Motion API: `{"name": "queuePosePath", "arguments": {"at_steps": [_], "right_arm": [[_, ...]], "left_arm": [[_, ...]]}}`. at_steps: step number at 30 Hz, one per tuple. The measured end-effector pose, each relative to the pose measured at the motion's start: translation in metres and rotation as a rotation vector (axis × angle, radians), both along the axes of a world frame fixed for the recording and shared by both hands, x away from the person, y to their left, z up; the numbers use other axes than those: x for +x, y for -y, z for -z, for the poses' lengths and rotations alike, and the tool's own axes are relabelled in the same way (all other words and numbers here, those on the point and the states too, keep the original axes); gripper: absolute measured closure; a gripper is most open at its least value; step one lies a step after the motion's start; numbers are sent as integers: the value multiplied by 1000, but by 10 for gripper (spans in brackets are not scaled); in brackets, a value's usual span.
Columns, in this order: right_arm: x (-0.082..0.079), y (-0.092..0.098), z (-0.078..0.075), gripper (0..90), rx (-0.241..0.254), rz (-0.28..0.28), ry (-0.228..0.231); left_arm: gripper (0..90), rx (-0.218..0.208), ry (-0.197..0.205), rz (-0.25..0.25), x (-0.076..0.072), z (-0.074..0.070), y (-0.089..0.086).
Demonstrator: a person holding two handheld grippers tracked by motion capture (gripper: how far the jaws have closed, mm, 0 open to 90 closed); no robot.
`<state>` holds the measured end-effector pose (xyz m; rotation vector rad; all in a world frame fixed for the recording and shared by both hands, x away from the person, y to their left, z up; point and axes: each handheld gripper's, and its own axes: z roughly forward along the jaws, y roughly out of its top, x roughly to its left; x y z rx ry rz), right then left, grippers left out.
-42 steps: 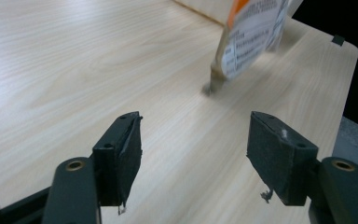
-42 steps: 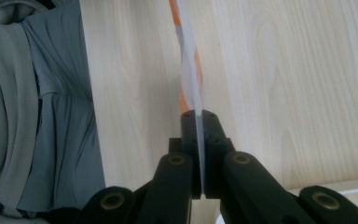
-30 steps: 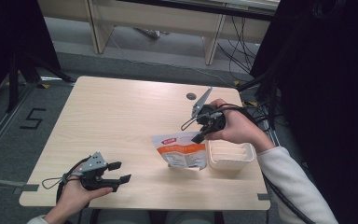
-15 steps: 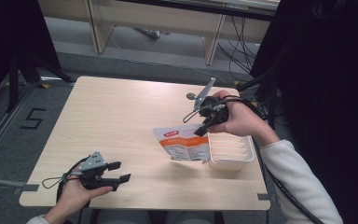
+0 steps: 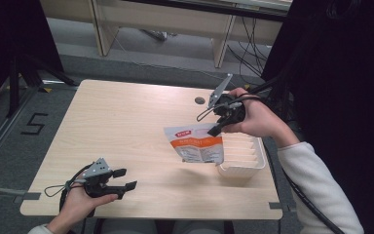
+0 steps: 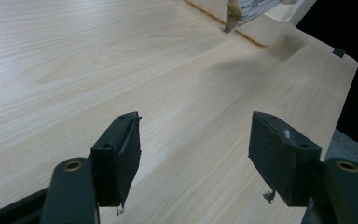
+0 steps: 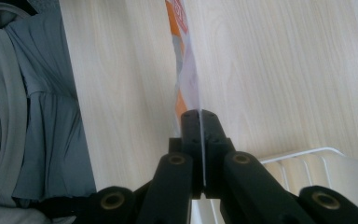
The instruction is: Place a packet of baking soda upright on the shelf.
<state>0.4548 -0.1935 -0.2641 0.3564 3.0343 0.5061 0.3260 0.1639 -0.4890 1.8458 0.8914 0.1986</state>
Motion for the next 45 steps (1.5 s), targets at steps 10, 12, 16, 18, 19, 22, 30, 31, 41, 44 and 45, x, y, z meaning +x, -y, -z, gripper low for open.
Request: {"name": "queuePosePath", "arguments": {"at_steps": [10,12,16,18,19,22,30,31,41,44,45], "right_arm": [[7,11,-4,900,6,28,2],[9,13,-4,900,8,18,4],[10,17,-6,900,3,40,12],[12,18,-7,900,5,30,13],[12,19,-8,900,9,37,15],[12,22,-11,900,14,42,21],[13,25,-15,900,8,56,29],[14,26,-15,900,12,41,28],[15,33,-18,900,8,75,28],[17,35,-20,900,4,50,30],[16,36,-20,900,9,76,26]], "left_arm": [[333,-6,-7,1,0,1,0],[333,-12,-16,-3,0,1,1],[333,-20,-19,-11,0,1,1],[333,-22,-20,-11,0,1,1],[333,-23,-21,-11,0,1,0],[333,-30,-26,-12,0,1,1],[333,-27,-24,-11,0,1,0],[333,-31,-27,-17,0,1,0],[334,-34,-22,-16,1,1,-1],[334,-34,-24,-18,1,1,-1],[333,-33,-21,-18,1,1,-1]]}}
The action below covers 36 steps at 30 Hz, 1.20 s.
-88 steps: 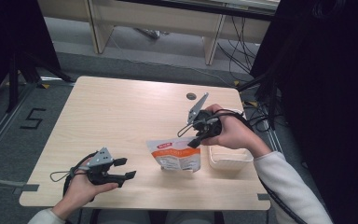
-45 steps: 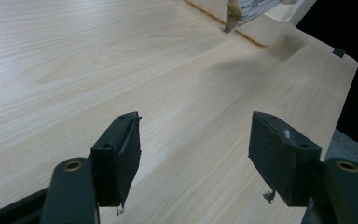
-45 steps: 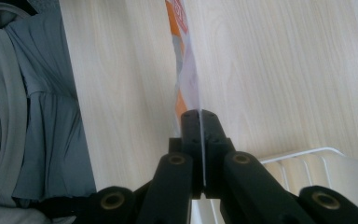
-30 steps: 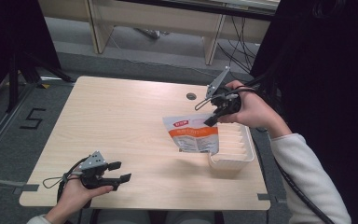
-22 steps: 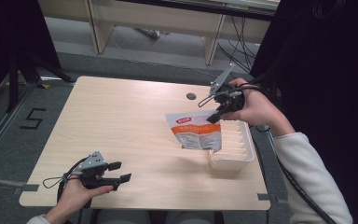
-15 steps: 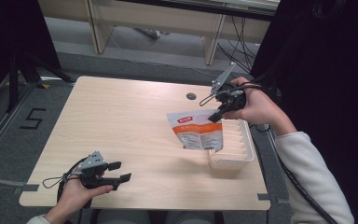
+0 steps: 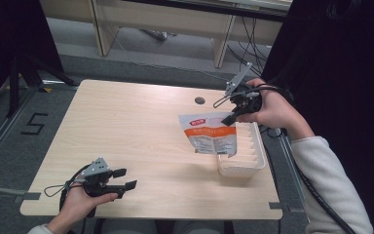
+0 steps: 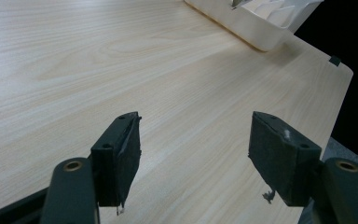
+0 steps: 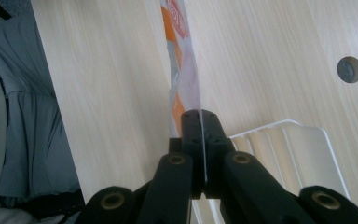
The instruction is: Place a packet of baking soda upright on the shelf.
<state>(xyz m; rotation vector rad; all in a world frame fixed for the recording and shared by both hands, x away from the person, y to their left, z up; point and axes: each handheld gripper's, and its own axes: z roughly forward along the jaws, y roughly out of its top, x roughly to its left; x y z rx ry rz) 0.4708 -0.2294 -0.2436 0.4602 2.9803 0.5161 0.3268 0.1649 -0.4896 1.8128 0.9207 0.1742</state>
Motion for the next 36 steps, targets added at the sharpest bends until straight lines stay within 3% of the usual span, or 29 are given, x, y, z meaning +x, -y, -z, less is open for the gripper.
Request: {"name": "queuePosePath", "arguments": {"at_steps": [6,7,9,12,13,14,16,19,22,26,27,28,36], "right_arm": [[3,5,-4,900,1,-4,7],[0,6,-5,900,3,33,-9],[3,8,-5,900,12,4,13],[4,11,-7,900,9,20,13],[1,12,-8,900,2,65,2],[6,14,-8,900,-3,2,10],[5,16,-8,900,6,35,26],[7,18,-10,900,-6,21,12],[8,22,-11,900,1,49,28],[11,25,-10,900,3,43,36],[12,26,-11,900,-16,37,23],[12,27,-10,900,0,47,38],[14,35,-10,900,-7,86,30]], "left_arm": [[333,-10,-9,-12,-1,0,1],[333,0,-2,-2,0,0,0],[333,-4,-10,-11,0,0,0],[333,-5,-11,-10,0,0,0],[333,-5,-12,-10,0,0,0],[333,-6,-12,-10,0,0,0],[334,-6,-12,-10,0,0,0],[333,-6,-13,-10,0,0,0],[333,-10,-4,1,1,1,0],[333,-10,-13,-10,0,0,0],[333,-7,-8,-5,0,0,-1],[333,-14,-12,-9,0,1,0],[333,-10,-4,3,1,0,-1]]}}
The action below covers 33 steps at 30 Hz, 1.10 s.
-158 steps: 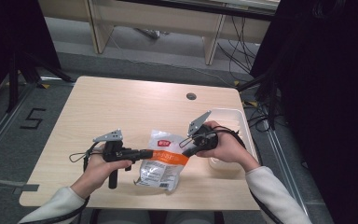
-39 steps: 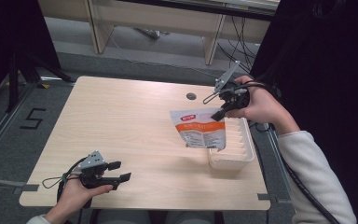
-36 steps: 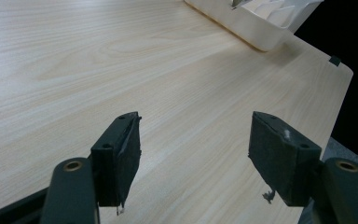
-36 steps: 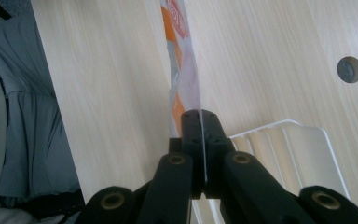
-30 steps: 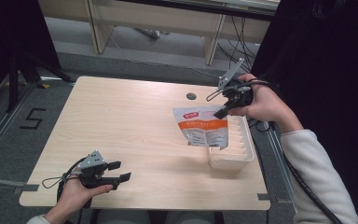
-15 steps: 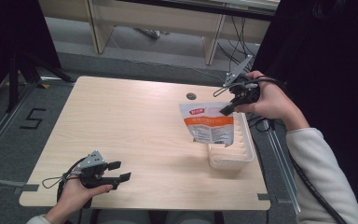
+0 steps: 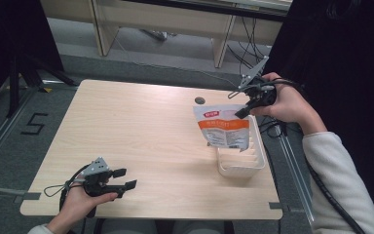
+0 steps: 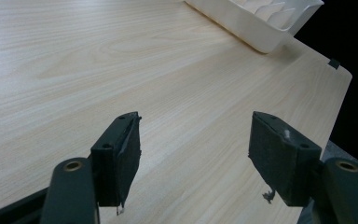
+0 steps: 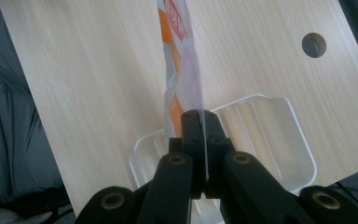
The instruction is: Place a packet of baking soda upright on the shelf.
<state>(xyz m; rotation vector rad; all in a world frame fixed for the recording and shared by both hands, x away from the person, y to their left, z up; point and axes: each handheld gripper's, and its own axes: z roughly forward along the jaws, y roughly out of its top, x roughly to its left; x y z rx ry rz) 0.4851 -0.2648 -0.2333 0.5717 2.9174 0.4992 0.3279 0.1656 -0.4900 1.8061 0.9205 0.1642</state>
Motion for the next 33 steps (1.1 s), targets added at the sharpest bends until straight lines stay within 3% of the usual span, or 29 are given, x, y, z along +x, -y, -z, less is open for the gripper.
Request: {"name": "queuePosePath", "arguments": {"at_steps": [6,7,12,15,33], "right_arm": [[3,6,2,900,-14,0,23],[2,7,3,900,-13,23,8],[7,12,8,900,-15,1,10],[8,15,9,900,-24,31,0],[11,29,10,900,-31,46,10]], "left_arm": [[333,0,-8,-8,-1,0,1],[333,-4,-10,-7,-1,0,1],[333,-5,-14,-13,-1,0,1],[333,-5,-12,-8,-1,0,1],[333,-11,-15,-10,-1,0,1]]}}
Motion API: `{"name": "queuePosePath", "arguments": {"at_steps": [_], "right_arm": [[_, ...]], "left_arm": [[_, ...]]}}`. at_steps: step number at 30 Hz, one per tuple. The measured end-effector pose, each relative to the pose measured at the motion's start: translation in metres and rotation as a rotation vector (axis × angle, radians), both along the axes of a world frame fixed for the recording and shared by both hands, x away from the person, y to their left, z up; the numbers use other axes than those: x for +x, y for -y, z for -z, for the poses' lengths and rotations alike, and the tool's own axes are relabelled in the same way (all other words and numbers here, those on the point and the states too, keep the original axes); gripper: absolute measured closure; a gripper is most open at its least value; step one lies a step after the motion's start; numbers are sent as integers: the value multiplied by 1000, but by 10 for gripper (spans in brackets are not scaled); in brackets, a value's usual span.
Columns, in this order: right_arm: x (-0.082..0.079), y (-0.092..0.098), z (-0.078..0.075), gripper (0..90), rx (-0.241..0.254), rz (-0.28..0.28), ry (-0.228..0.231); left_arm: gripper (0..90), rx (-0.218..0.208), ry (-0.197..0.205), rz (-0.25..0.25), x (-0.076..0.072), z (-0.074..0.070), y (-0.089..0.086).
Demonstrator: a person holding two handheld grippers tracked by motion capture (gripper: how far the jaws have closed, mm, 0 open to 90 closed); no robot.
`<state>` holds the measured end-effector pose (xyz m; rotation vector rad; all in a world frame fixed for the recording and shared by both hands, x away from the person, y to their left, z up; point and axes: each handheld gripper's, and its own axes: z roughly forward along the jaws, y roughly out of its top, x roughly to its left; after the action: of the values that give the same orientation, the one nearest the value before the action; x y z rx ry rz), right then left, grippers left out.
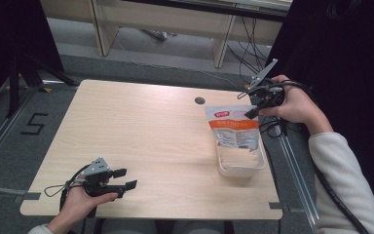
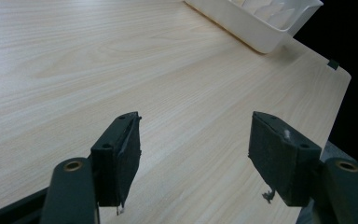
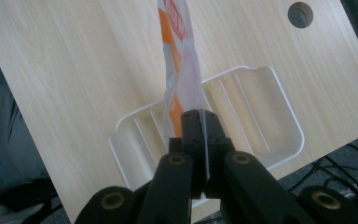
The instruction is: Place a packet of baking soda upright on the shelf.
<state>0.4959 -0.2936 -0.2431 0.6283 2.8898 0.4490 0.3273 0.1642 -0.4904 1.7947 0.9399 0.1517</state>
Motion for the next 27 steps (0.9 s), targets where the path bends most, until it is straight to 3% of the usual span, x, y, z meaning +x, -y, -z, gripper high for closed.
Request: {"name": "queuePosePath", "arguments": {"at_steps": [12,20,21,27], "right_arm": [[1,3,1,900,-9,18,-2],[3,4,3,900,-44,27,3],[5,5,4,900,-40,-1,4],[5,4,8,900,-55,8,8]], "left_arm": [[333,1,1,-1,0,0,0],[333,-2,0,-2,0,0,0],[333,0,0,-1,0,0,0],[333,-1,-1,-1,0,0,0]]}}
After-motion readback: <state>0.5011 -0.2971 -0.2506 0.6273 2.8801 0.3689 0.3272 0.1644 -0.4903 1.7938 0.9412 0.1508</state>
